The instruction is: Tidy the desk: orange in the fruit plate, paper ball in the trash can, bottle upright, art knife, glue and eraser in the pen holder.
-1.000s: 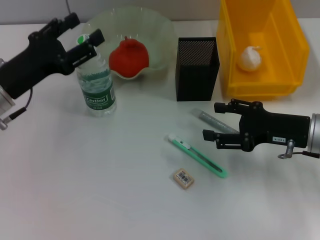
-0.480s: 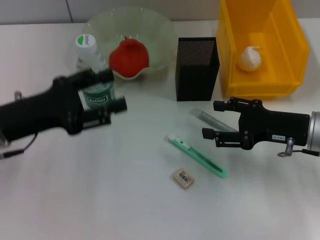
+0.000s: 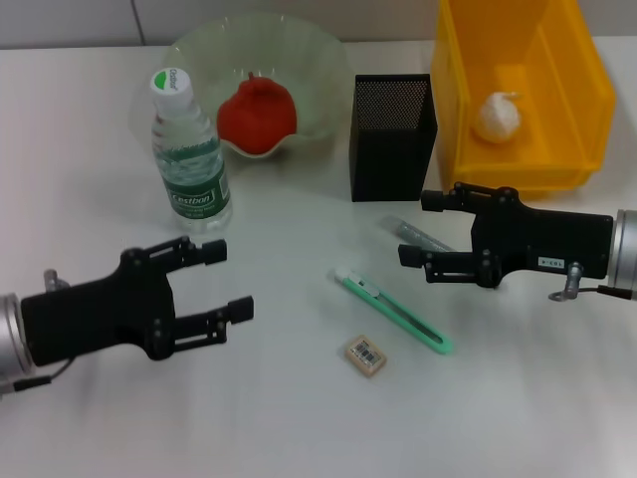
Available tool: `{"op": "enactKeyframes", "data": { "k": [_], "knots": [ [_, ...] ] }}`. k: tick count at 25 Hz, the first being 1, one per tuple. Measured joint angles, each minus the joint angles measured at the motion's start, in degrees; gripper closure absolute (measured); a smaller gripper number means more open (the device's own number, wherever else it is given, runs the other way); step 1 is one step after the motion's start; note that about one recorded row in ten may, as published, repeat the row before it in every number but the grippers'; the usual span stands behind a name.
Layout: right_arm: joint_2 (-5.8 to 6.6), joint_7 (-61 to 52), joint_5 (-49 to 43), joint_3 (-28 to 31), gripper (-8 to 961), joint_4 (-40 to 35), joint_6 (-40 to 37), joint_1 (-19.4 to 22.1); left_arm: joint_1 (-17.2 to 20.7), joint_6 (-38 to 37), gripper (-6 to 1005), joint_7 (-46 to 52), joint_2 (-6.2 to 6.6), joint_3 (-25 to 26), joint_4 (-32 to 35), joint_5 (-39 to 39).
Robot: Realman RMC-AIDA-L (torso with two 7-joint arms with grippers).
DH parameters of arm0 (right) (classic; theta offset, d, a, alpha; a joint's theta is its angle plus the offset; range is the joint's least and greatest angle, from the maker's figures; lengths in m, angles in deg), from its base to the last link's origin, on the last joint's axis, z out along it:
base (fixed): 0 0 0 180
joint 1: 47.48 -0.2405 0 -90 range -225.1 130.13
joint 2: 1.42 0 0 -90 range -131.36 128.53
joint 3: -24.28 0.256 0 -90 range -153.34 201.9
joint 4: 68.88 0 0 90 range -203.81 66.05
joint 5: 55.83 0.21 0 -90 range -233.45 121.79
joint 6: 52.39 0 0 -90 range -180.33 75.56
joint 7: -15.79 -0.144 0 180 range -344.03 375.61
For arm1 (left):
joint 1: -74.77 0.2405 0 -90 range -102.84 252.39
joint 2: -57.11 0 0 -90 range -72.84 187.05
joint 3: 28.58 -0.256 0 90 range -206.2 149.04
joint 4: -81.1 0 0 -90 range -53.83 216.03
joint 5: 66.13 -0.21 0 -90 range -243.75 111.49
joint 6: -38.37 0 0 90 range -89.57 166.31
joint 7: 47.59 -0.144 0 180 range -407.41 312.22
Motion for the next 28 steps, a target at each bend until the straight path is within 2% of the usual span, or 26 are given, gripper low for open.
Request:
{"op": "enactKeyframes", "data": {
  "k": [8,15,19,23,24,25,28],
  "knots": [
    [0.01,-0.03,0.01,0.00,130,0.06,0.16,-0.68,0.29,2.90,215,-6.33,-0.35,0.00,-4.45,-0.50],
    [0.01,-0.08,-0.03,0.01,130,0.23,0.17,-0.82,0.30,2.84,215,-7.10,-0.57,0.00,-4.52,-1.00],
    [0.00,-2.88,0.25,0.49,130,-1.28,-2.32,-0.82,0.29,2.78,215,-7.11,-0.57,0.00,-4.54,-1.32],
    [0.21,-15.09,-0.93,-0.72,130,-8.66,-4.96,-1.56,0.08,2.19,215,-6.92,-0.57,-0.07,-4.57,-1.89],
    [0.32,-20.62,-2.90,-1.33,130,-12.90,-6.82,-2.22,0.08,2.19,215,-6.92,-0.57,-0.07,-4.57,-1.89],
    [0.32,-20.62,-2.90,-1.33,130,-12.90,-6.82,-2.22,0.08,2.19,215,-6.92,-0.57,-0.07,-4.57,-1.89],
    [0.49,-29.62,-7.97,-1.53,130,-20.89,-11.08,-4.38,0.11,1.99,215,-6.84,-0.53,-0.38,-4.46,-1.91]
  ]
}}
